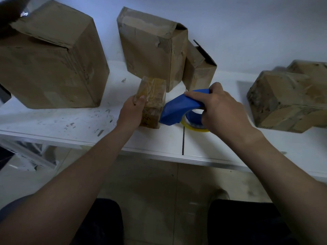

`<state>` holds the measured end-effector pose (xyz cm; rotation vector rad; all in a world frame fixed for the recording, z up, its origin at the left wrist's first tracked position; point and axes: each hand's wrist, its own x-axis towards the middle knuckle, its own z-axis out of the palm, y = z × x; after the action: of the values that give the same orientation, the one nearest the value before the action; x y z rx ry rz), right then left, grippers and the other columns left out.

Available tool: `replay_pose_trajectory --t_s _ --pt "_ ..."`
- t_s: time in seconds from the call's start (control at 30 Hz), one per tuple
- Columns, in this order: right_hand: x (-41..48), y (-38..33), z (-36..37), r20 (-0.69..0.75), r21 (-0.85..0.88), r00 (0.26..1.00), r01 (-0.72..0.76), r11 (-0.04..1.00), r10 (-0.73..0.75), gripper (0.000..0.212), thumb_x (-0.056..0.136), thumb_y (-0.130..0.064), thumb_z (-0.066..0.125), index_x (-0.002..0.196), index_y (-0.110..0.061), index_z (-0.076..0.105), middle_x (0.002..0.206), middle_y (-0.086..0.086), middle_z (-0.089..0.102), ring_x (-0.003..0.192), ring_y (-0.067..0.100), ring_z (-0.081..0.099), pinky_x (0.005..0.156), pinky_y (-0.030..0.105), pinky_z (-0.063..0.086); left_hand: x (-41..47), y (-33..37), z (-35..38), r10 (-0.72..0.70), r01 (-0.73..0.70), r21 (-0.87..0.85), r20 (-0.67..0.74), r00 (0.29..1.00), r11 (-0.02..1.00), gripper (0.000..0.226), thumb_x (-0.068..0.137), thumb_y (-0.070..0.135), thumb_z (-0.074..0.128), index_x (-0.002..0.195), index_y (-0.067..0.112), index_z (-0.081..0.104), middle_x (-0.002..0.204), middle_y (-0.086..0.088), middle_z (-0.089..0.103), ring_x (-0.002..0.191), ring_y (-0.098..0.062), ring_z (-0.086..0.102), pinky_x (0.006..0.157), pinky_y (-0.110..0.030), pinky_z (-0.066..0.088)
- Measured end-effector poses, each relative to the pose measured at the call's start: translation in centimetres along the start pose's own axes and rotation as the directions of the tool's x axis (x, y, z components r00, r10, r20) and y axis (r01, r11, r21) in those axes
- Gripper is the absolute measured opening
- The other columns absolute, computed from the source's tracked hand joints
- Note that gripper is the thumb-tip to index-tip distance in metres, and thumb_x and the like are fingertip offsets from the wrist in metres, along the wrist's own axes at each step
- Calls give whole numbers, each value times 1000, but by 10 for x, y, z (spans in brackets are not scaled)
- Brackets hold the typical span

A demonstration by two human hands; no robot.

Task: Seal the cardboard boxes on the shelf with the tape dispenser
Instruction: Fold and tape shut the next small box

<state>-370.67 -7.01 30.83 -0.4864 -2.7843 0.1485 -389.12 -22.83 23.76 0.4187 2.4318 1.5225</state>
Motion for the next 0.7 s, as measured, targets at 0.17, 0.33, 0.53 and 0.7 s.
replay_pose_trajectory --t_s 0.17,0.33,0.53,0.7 --pt "7 -19 -3 15 -102 998 -57 993 59 59 93 -27 66 144 -46 44 122 9 46 106 32 55 73 36 42 2 -2 -1 5 -5 15 0 1000 1000 43 105 43 36 132 15 55 112 -4 59 104 -22 57 91 -39 50" --pt "14 -28 -14 68 -126 990 -116 985 125 58 93 -18 60 143 -44 47 124 11 48 103 34 58 74 38 43 3 -4 -1 11 -11 5 -8 1000 1000 36 104 40 39 119 13 59 91 4 57 87 -15 56 72 -30 41" --pt "24 -27 1 287 -182 934 -164 970 211 53 96 -23 54 146 -40 45 130 12 46 103 35 58 74 37 41 0 0 -3 11 -11 16 5 1000 1000 41 105 43 39 129 15 57 109 -3 61 100 -20 58 87 -36 48" --pt "29 12 0 482 305 796 -543 782 365 54 88 2 45 122 -37 59 102 7 63 76 32 70 57 42 62 1 -1 -5 10 -10 25 9 1000 1000 42 104 43 39 128 13 58 109 -6 61 101 -22 59 83 -33 45"
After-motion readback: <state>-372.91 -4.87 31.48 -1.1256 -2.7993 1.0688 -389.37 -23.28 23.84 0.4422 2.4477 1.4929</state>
